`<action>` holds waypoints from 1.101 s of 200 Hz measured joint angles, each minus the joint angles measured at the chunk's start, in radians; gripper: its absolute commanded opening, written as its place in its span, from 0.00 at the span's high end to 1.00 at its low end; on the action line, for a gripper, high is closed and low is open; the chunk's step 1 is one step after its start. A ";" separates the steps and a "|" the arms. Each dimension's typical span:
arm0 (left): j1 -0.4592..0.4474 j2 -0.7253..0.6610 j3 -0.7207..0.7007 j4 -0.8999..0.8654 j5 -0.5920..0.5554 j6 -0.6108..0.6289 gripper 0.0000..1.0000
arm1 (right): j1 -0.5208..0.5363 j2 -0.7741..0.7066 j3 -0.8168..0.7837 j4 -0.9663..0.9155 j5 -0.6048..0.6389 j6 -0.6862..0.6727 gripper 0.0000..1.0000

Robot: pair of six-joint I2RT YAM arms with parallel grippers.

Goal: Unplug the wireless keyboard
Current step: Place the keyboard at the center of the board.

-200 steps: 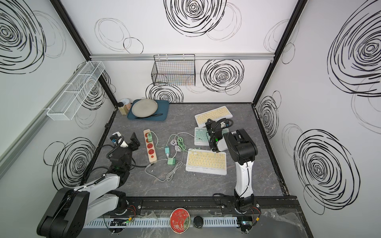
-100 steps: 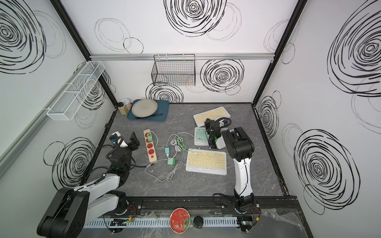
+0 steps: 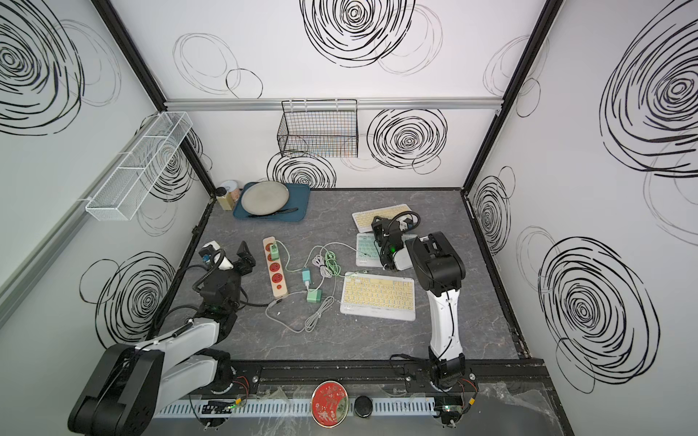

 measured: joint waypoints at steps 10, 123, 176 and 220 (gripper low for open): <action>0.002 0.000 0.000 0.002 0.002 0.000 0.21 | 0.007 0.000 0.029 -0.031 -0.009 -0.014 0.45; 0.019 -0.002 -0.019 0.032 0.021 -0.014 0.20 | 0.033 0.000 0.092 -0.142 -0.099 -0.054 0.37; 0.025 -0.002 -0.020 0.043 0.024 -0.016 0.20 | 0.032 -0.002 0.072 -0.122 -0.132 -0.051 0.37; 0.025 -0.003 -0.021 0.043 0.026 -0.018 0.21 | 0.026 -0.041 -0.009 -0.111 -0.136 -0.049 0.37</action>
